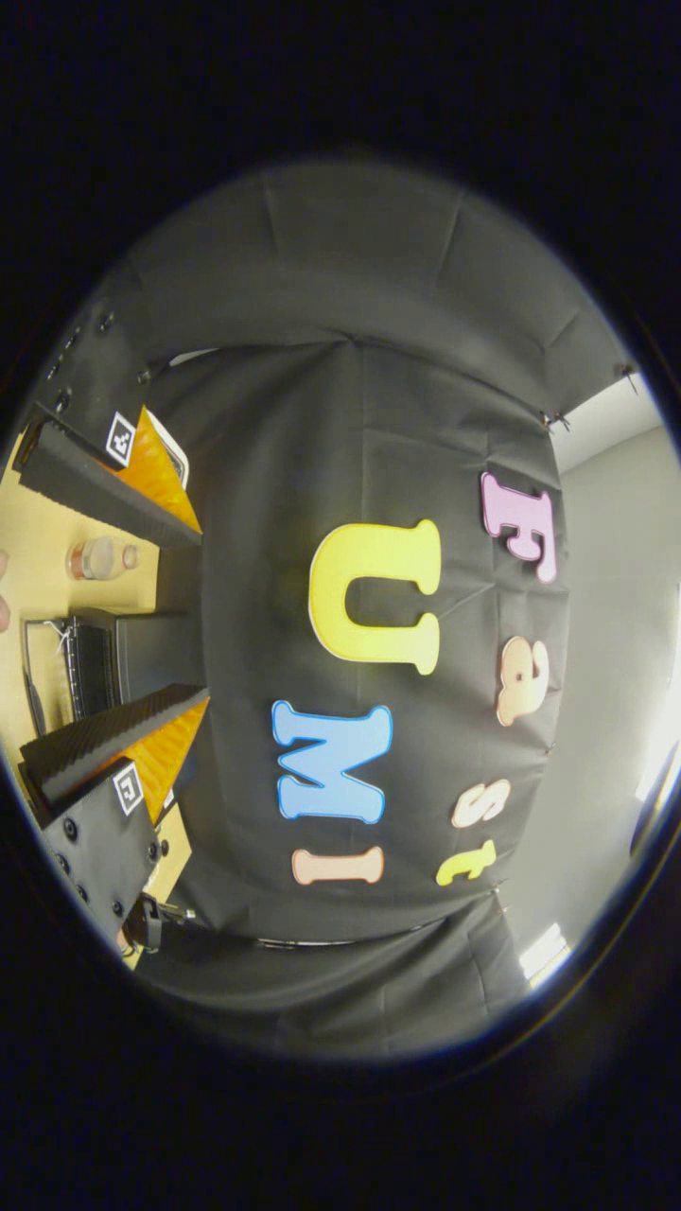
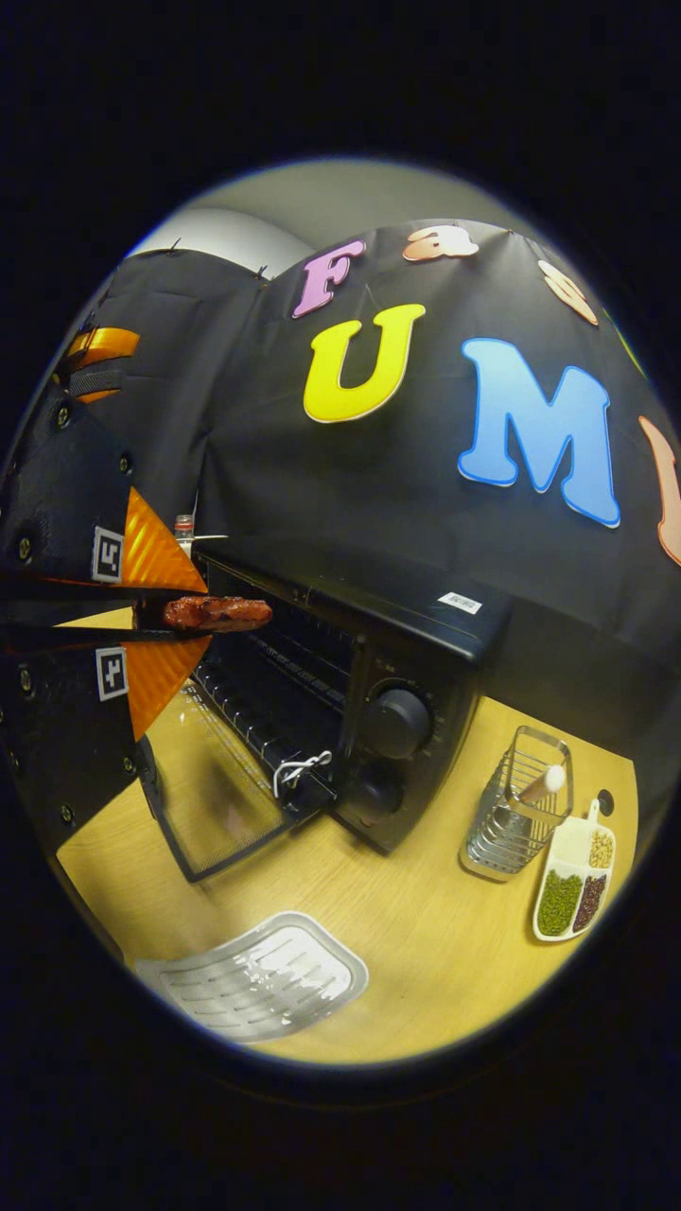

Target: Open the electric oven with the left hand, put the food in, and close the electric oven.

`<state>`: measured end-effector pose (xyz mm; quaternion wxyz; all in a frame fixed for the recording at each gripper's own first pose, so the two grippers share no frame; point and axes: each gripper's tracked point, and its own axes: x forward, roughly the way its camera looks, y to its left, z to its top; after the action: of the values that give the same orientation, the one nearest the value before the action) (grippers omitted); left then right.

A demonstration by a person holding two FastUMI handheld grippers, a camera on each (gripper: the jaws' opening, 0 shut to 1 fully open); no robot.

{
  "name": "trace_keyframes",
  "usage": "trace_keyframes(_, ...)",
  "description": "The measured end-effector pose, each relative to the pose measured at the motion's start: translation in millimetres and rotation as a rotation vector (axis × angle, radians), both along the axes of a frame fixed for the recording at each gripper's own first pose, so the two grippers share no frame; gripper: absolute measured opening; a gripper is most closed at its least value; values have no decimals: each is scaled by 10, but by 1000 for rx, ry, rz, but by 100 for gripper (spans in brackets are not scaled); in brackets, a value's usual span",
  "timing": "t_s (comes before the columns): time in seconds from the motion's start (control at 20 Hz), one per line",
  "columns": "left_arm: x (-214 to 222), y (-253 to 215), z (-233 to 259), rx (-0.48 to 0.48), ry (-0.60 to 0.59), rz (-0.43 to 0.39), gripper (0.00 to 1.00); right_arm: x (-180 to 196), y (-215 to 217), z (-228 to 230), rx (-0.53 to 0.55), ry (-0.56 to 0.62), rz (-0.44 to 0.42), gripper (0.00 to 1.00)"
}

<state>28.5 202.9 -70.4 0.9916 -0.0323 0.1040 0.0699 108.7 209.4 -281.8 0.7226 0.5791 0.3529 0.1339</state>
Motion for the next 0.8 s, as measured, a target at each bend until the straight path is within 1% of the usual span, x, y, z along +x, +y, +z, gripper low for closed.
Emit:
trace_keyframes(0.05, 12, 37, -13, -1, 7, 2, 100, 57, 55, -52, 10, 13, -15, 11)
trace_keyframes(0.1, 4, 73, -60, 0, 17, 6, 92, 130, 93, -120, 15, 25, -33, 11)
trace_keyframes(0.15, -25, 113, -78, 4, 24, 12, 92, 222, 132, -194, 10, 29, -54, 10)
trace_keyframes(0.2, -45, 161, -75, 9, 27, 17, 94, 290, 153, -259, 2, 31, -69, 11)
trace_keyframes(0.3, -76, 258, -84, 20, 36, 31, 98, 415, 236, -370, 1, 38, -84, 11)
trace_keyframes(0.35, -103, 295, -102, 27, 41, 37, 98, 478, 275, -415, 1, 38, -85, 11)
trace_keyframes(0.45, -190, 363, -226, 46, 67, 48, 98, 592, 306, -508, -7, 35, -110, 11)
trace_keyframes(0.5, -222, 372, -283, 52, 82, 48, 100, 652, 319, -512, -1, 26, -128, 11)
trace_keyframes(0.6, -246, 408, -343, 61, 106, 54, 94, 776, 329, -526, -4, 11, -158, 11)
trace_keyframes(0.7, -251, 412, -393, 62, 120, 52, 98, 862, 357, -603, -25, 19, -175, 11)
trace_keyframes(0.8, -220, 395, -403, 53, 127, 48, 98, 934, 371, -638, -42, 14, -197, 11)
